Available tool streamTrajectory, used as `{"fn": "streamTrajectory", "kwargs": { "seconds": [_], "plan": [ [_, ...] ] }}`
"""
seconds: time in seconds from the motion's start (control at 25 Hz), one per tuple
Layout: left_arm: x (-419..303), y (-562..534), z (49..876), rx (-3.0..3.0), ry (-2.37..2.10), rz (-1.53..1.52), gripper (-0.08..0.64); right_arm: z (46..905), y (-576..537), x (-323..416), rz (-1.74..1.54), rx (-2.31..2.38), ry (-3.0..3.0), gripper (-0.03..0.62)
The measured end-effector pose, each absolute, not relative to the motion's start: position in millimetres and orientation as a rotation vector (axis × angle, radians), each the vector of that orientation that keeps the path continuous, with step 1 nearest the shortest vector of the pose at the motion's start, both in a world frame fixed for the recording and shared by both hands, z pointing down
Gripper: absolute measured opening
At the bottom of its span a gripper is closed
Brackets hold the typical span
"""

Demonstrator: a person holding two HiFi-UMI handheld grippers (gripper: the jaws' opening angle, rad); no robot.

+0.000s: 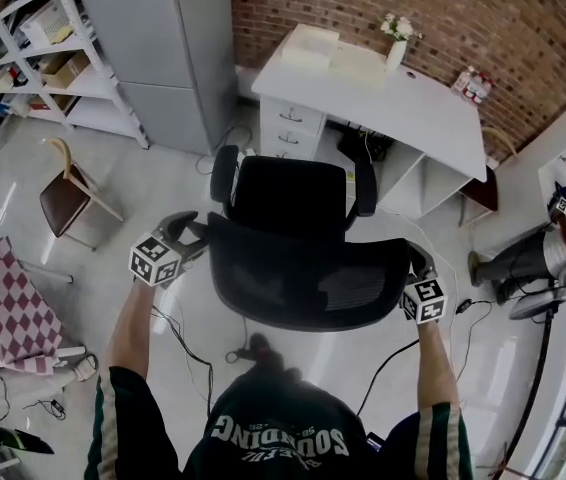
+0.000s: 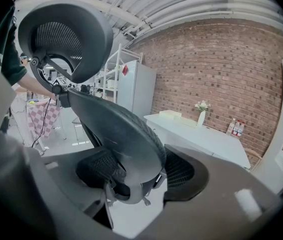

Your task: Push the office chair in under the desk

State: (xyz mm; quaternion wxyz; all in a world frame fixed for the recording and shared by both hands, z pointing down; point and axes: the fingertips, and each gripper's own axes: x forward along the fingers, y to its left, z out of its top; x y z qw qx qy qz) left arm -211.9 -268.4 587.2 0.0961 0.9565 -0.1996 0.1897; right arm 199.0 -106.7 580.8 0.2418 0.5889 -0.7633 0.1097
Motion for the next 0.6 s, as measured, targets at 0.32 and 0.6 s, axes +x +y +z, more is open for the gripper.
{"fn": "streamTrajectory", "kwargs": {
  "seconds": [0.32, 0.6],
  "plan": [
    [-199, -229, 586, 2.838, -0.591, 0.561, 0.318, 581, -61, 210, 0.312, 1.627, -2.075, 0.281],
    [-186, -195, 586, 2.847, -0.552, 0.582, 0.318, 578, -18, 218, 0.304, 1.660, -2.073, 0.281]
  ]
}}
